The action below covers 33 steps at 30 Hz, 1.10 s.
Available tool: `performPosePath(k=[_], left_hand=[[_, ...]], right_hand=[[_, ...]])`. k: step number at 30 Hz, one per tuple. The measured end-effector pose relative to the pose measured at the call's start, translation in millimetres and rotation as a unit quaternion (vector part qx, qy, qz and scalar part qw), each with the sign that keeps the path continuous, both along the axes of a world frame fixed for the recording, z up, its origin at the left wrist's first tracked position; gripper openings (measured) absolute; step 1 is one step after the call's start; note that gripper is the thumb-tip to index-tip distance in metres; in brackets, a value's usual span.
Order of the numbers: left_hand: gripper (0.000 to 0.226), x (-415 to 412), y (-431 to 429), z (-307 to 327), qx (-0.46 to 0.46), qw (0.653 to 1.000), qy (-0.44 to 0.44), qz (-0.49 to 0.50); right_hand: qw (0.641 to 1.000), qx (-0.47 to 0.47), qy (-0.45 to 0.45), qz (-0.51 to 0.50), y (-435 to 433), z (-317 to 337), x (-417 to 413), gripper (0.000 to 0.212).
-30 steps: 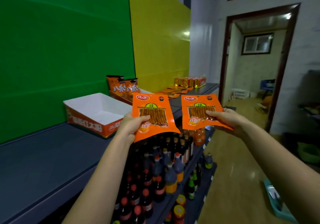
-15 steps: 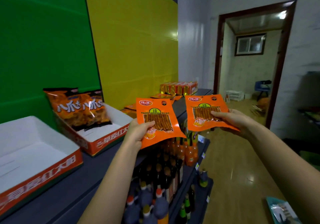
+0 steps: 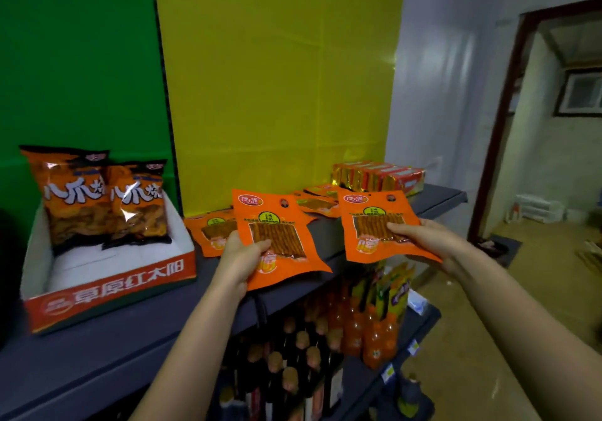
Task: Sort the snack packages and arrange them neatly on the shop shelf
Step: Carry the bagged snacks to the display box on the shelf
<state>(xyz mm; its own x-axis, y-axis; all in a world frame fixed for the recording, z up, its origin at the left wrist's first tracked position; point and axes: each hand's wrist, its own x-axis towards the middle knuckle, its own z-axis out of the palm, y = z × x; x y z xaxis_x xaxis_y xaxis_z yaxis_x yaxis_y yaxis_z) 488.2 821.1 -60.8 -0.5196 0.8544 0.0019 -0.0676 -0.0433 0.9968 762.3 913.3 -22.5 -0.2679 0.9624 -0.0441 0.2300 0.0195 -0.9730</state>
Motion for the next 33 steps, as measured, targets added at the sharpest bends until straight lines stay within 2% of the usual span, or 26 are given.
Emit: performPosePath(k=[2, 6, 15, 18, 22, 24, 27, 30, 33], left_hand=[[0.037, 0.1, 3.2, 0.2, -0.003, 0.999, 0.007, 0.044], [0.033, 4.0, 2.4, -0.7, -0.023, 0.993, 0.036, 0.114], [0.031, 9.9, -5.6, -0.2, -0.139, 0.954, 0.146, 0.222], [0.035, 16.4, -4.6, 1.8, -0.188, 0.929, 0.206, 0.243], [0.047, 25.3, 2.8, 4.5, -0.265, 0.881, 0.288, 0.266], [0.044, 28.5, 7.3, 3.3, -0.288, 0.861, 0.319, 0.271], [0.048, 32.7, 12.2, -0.2, -0.315, 0.831, 0.355, 0.291], [0.056, 35.8, 14.1, -2.4, -0.342, 0.792, 0.401, 0.309], [0.060, 38.3, 14.4, -3.1, -0.354, 0.752, 0.449, 0.328]], right_hand=[[0.999, 0.001, 0.000, 0.051, 29.7, 1.7, -8.4, 0.006], [0.990, 0.008, -0.007, 0.139, 78.7, 3.3, -31.1, 0.025], [0.961, 0.009, -0.008, 0.275, 111.4, -9.2, -79.6, 0.010], [0.956, 0.010, -0.012, 0.293, 116.4, -12.9, -85.6, 0.003], [0.950, 0.005, -0.017, 0.311, 123.4, -19.9, -91.2, 0.008], [0.945, 0.014, -0.029, 0.324, 124.8, -20.3, -93.2, 0.010], [0.945, 0.046, -0.070, 0.318, 126.0, -20.8, -96.0, 0.005], [0.936, 0.116, -0.176, 0.281, 131.1, -24.0, -102.9, 0.029], [0.898, 0.201, -0.302, 0.248, 135.4, -27.4, -107.3, 0.038]])
